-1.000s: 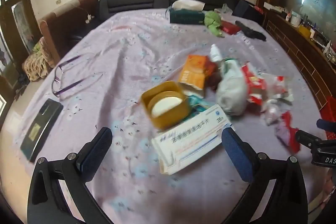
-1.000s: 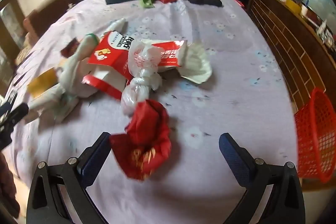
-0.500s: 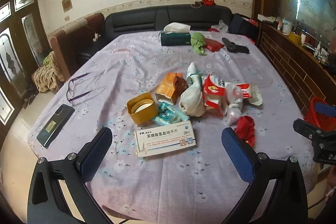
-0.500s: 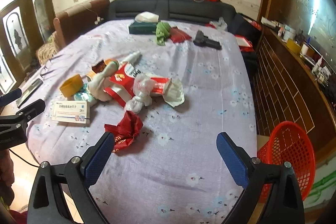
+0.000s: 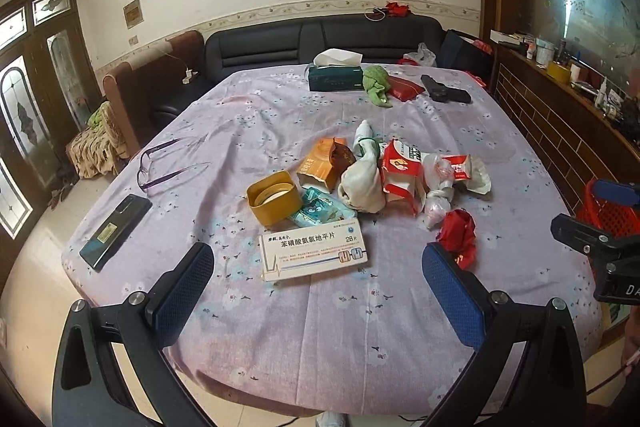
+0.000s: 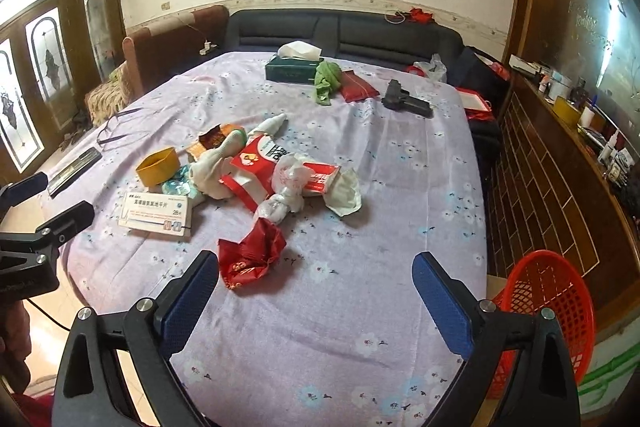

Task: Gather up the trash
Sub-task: 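Move the right tool toward the red crumpled wrapper on the table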

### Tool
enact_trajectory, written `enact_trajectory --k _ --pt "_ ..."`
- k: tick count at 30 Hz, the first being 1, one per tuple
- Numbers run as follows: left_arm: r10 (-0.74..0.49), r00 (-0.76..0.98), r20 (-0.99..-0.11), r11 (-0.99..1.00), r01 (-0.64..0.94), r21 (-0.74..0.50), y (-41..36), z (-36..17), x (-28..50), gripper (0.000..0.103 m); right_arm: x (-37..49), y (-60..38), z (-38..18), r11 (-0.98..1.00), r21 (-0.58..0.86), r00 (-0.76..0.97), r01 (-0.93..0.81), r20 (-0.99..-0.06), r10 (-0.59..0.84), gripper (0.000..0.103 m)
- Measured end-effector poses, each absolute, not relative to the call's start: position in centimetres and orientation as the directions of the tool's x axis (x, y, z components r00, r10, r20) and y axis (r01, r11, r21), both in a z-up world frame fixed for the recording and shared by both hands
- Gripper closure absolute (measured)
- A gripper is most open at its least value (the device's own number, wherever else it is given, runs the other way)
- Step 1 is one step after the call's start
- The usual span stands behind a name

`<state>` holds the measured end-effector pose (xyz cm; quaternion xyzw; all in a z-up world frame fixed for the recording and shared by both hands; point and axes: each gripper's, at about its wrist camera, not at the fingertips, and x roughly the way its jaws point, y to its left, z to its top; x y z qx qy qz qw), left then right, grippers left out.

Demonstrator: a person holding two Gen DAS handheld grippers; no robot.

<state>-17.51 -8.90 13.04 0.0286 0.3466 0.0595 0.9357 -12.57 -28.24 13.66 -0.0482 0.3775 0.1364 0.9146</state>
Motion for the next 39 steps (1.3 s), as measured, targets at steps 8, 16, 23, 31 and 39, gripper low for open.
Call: enact_trajectory --k 8,16,23,31,39 --pt "0.116 0.749 -0.653 0.993 -0.066 0.100 -9.5 12.9 -17.6 0.000 -12.9 -28.0 13.6 0.957 0.008 0.675 -0.289 -0.707 0.210 0.004" --pt "0.102 0.735 -0.671 0.994 -0.057 0.089 -9.5 12.2 -17.2 0.000 -12.6 -28.1 13.1 0.959 0.001 0.656 -0.284 -0.729 0.195 0.004" --pt "0.079 0.725 -0.685 0.996 -0.037 0.076 -9.5 11.6 -16.4 0.000 -12.2 -28.5 12.5 0.966 -0.005 0.643 -0.257 -0.747 0.167 0.004" --pt "0.060 0.712 -0.699 0.998 -0.032 0.054 -8.4 10.9 -15.3 0.000 -11.4 -28.5 11.7 0.973 0.001 0.620 -0.232 -0.770 0.149 0.004" --pt "0.040 0.693 -0.720 0.999 -0.013 0.043 -7.1 10.2 -14.1 0.000 -10.5 -27.6 11.1 0.975 0.003 0.603 -0.221 -0.786 0.139 0.004"
